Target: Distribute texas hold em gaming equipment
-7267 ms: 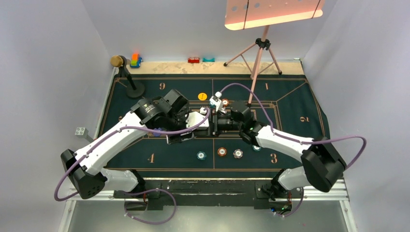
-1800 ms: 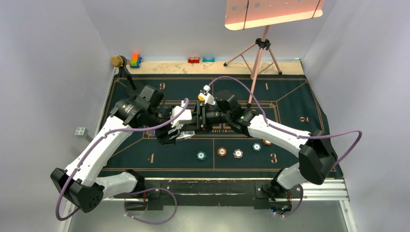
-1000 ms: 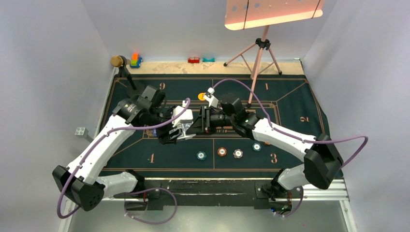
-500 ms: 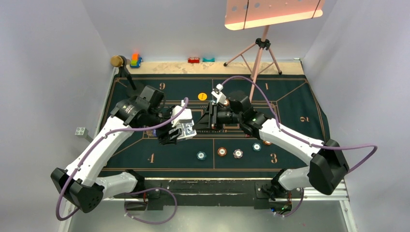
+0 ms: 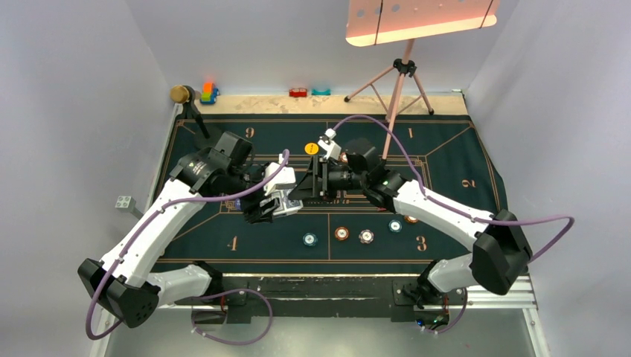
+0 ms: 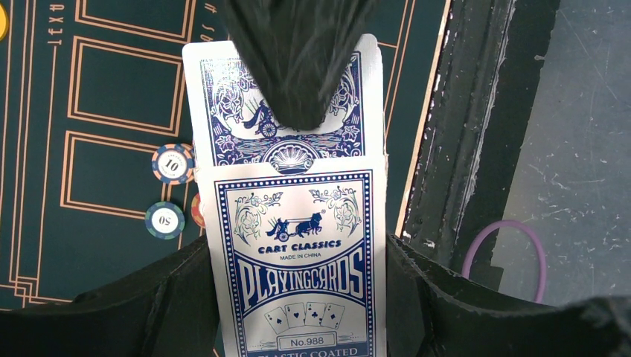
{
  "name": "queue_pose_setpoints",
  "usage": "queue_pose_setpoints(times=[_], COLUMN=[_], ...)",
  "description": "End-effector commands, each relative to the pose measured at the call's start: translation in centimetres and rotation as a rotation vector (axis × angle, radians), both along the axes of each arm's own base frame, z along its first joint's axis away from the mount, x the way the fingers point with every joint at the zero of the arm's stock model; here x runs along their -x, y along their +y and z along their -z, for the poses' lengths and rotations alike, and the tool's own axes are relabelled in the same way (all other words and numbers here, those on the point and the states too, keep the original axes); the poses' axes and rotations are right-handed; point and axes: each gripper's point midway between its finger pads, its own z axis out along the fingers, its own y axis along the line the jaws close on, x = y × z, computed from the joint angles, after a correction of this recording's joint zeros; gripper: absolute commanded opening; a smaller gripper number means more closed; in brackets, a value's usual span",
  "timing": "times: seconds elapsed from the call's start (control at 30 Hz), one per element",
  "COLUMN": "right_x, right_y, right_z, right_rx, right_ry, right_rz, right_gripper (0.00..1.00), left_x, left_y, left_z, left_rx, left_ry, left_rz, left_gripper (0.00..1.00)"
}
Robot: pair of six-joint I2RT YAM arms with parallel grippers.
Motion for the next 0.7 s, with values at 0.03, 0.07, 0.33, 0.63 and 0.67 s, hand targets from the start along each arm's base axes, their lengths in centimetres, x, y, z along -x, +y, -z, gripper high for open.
queue_pose_setpoints(times=[0.03,0.07,0.33,0.63,0.67], right_x=[0.5,0.5,1.1,1.3,1.2], right_y=[2.2,2.3,1.6,0.6,0.5], right_z=[-1.5,-1.3,-1.1,-0.9,-0.8], right_rx=[-0.052,-0.048,-0.055,-0.052,-0.050], right_ry=[-0.037,-0.030,-0.023,-0.024,-0.025], right_rz=[-0.054,-0.053,-0.045,-0.023,-0.020], right_gripper=[0.60,0.59,0.41,0.38,0.38], left_x=[-0.1,-0.1,0.2,0.3,0.4], left_y=[-0.9,-0.8,-0.6,-0.8,-0.8], left_z=[-0.9,-0.9,-0.9,-1.2,-1.3], left_rx=[0.048,0.047,0.044,0.061,0.065], left_ry=[-0.009,-0.012,-0.019,-0.020,-0.019], left_rz=[0.015,0.015,0.019,0.023,0.025], left_gripper=[0.00,0.00,0.02,0.00,0.00])
